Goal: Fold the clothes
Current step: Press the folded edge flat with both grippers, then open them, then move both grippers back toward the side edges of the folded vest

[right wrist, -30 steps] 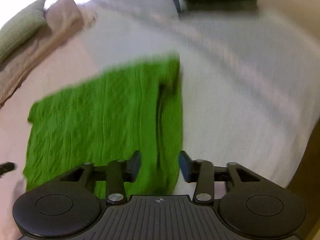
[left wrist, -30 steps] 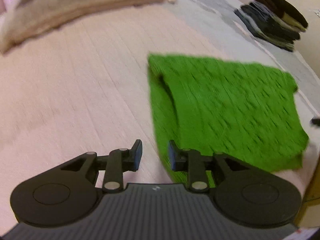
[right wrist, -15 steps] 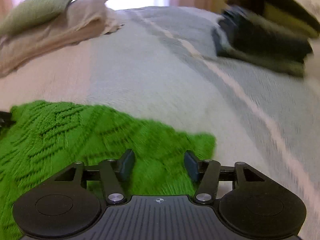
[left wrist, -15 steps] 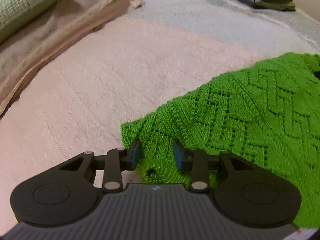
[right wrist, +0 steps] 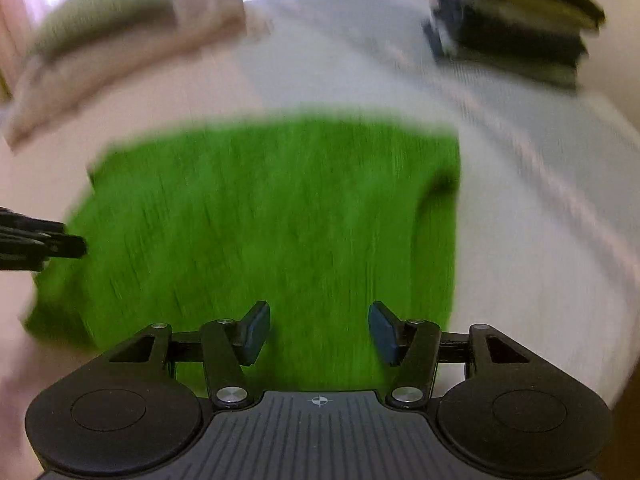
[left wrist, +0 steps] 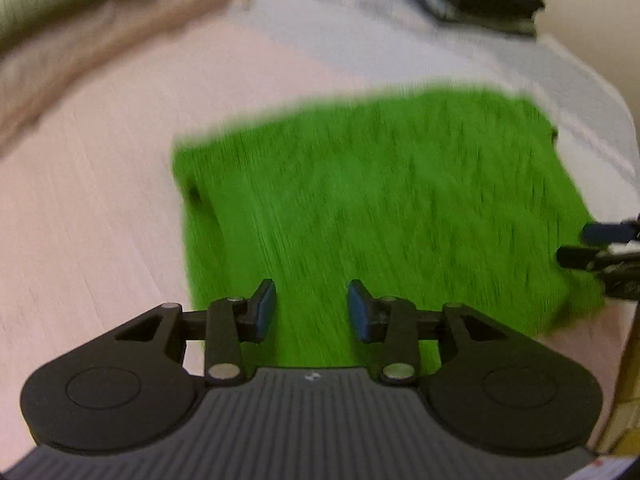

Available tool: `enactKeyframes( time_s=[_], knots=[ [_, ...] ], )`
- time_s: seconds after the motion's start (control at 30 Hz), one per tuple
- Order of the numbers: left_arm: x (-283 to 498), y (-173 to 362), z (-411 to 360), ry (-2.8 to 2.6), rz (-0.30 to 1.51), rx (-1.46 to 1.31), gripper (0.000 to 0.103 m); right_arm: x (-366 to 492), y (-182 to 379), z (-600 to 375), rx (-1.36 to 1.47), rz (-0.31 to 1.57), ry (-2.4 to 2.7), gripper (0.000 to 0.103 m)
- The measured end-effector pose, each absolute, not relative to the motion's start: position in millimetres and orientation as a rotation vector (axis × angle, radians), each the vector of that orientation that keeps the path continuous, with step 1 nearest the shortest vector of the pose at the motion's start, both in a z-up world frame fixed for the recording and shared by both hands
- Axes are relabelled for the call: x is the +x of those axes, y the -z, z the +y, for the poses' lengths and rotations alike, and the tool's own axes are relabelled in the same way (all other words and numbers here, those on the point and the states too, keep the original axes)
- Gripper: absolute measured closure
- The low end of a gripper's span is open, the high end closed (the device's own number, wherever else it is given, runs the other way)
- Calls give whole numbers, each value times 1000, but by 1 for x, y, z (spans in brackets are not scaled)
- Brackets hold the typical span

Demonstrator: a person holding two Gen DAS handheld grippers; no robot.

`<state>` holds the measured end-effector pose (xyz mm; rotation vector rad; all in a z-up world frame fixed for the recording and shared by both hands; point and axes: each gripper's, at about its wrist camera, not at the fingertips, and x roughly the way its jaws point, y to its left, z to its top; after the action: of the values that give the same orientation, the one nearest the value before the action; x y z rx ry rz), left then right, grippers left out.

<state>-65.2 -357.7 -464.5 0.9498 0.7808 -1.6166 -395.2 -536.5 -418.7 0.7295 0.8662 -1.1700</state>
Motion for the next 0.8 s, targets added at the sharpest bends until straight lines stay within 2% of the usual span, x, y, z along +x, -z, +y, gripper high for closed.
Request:
enactKeyframes(
  time_s=[0.1, 0.23, 0.37, 0.5, 0.53, 0.8],
  knots=[
    [-65, 479, -341, 1558, 783, 966, 67, -395, 412, -534, 741, 881, 1169, 51],
    [-62, 455, -346, 1501, 872, 981, 67, -397, 377, -530, 825, 881, 1222, 51],
    [-64, 407, -342, 1463, 890, 1014, 64, -404, 326, -513, 925, 780, 1267, 51],
    [-62, 349, -323, 1494, 853, 988, 49, -407, 274, -497, 1024, 712, 1259, 51],
    [-63, 334, -318, 1505, 837, 984, 49, -407, 260, -492, 1038, 701, 1253, 51],
    [-65, 244, -279, 1531, 779, 947, 41, -388, 169, -453, 914, 735, 1223, 50]
  ],
)
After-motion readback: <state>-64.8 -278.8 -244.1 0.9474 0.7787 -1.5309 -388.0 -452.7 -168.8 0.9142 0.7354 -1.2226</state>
